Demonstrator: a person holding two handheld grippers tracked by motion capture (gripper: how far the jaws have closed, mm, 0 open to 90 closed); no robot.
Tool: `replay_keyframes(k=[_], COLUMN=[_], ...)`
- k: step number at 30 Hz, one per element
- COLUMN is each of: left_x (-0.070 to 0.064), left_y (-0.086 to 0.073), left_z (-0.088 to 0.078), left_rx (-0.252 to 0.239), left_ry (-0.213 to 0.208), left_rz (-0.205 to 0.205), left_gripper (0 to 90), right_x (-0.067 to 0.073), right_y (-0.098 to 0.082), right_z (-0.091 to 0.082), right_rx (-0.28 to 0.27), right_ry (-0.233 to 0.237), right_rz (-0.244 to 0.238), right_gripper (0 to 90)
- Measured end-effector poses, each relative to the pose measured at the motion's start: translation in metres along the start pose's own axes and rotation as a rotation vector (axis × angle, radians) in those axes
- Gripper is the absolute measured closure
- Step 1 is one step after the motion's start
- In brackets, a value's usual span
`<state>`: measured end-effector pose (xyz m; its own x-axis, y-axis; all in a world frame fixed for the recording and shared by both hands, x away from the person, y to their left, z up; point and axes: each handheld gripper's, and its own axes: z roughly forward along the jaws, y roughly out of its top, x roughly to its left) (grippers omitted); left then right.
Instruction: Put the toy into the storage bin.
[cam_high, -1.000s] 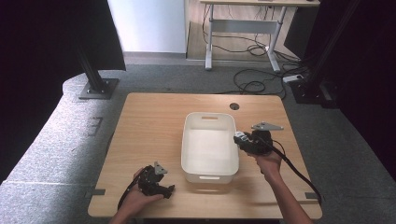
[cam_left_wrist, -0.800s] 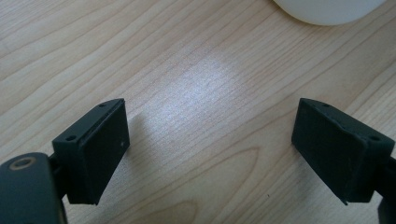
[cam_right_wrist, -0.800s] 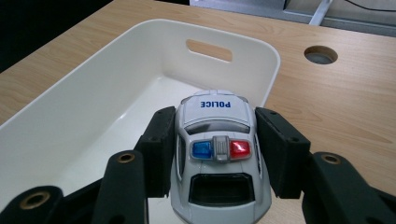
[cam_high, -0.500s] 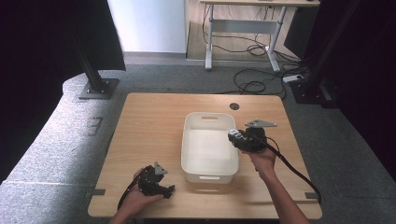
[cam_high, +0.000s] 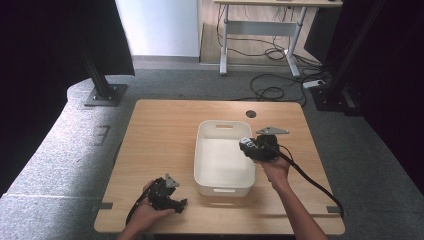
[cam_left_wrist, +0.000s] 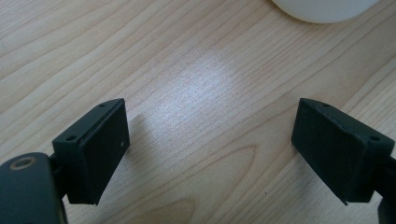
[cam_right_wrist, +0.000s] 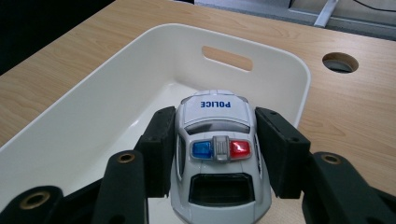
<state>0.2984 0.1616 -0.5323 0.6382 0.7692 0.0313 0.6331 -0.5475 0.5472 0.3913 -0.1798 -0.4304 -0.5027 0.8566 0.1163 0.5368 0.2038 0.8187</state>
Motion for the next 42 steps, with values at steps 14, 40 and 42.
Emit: replay_keyframes(k=[14, 40, 42], left_x=[0.0, -0.001, -0.001], left_y=[0.0, 0.001, 0.001], left_z=[0.0, 0.001, 0.001], left_rx=[0.001, -0.001, 0.0], left_ry=[-0.003, -0.013, -0.01], left_rz=[-0.004, -0.01, -0.009], left_gripper=[11.9, 11.8, 11.8], right_x=[0.007, 0.035, 0.039], right_y=[0.002, 0.017, 0.017], right_z=[0.013, 0.03, 0.032], right_rx=[0.017, 0.008, 0.019], right_ry=[0.005, 0.043, 0.024], right_rz=[0.009, -0.003, -0.033], right_gripper=[50.4, 50.4, 50.4])
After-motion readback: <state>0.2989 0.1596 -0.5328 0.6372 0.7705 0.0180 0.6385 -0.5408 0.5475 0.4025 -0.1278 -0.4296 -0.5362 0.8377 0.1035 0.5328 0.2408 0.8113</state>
